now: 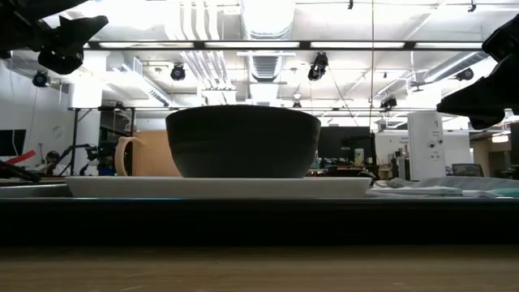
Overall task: Set up tray
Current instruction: Return to Home Position
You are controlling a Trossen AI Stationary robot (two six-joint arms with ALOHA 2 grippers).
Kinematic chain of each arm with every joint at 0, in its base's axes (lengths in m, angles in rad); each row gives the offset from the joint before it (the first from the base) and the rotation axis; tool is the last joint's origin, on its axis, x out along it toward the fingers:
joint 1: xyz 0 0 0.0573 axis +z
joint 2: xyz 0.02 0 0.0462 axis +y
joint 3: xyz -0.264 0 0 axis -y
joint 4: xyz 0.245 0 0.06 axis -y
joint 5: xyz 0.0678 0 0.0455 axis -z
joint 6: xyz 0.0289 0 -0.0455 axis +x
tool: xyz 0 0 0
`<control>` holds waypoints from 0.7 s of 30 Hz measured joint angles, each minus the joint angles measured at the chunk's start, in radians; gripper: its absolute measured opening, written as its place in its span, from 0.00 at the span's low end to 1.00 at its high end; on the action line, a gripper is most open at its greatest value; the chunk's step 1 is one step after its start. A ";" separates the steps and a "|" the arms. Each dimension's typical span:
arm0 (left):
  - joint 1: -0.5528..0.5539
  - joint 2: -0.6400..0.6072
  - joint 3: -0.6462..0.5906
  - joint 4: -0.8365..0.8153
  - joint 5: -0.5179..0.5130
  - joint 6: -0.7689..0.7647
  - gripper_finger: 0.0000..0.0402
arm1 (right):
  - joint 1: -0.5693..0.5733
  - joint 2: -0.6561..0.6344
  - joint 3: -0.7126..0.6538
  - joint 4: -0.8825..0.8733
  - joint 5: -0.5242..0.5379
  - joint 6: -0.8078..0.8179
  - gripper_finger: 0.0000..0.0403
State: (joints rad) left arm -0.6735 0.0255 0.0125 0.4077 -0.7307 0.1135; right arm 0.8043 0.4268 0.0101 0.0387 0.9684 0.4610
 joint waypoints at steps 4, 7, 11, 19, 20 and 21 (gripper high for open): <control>0.000 0.030 -0.001 -0.001 0.000 0.000 0.47 | 0.000 0.000 0.000 0.000 0.000 0.000 0.21; 0.000 0.057 -0.001 0.000 0.000 0.000 0.47 | 0.000 0.000 0.000 0.000 0.000 0.000 0.20; 0.000 0.091 -0.001 0.001 0.000 0.000 0.47 | 0.000 0.000 0.000 0.000 0.000 0.000 0.18; 0.000 0.149 -0.002 -0.008 0.000 0.016 0.47 | 0.000 0.000 0.000 0.000 0.000 0.000 0.17; 0.000 0.155 -0.002 -0.007 0.000 0.016 0.47 | 0.000 0.000 0.000 0.000 0.000 0.000 0.18; 0.000 0.163 -0.002 -0.008 0.000 0.016 0.47 | 0.000 0.000 0.000 0.000 0.000 0.000 0.18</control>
State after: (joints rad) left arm -0.6735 0.1880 0.0109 0.4002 -0.7311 0.1295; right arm 0.8043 0.4271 0.0101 0.0387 0.9684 0.4614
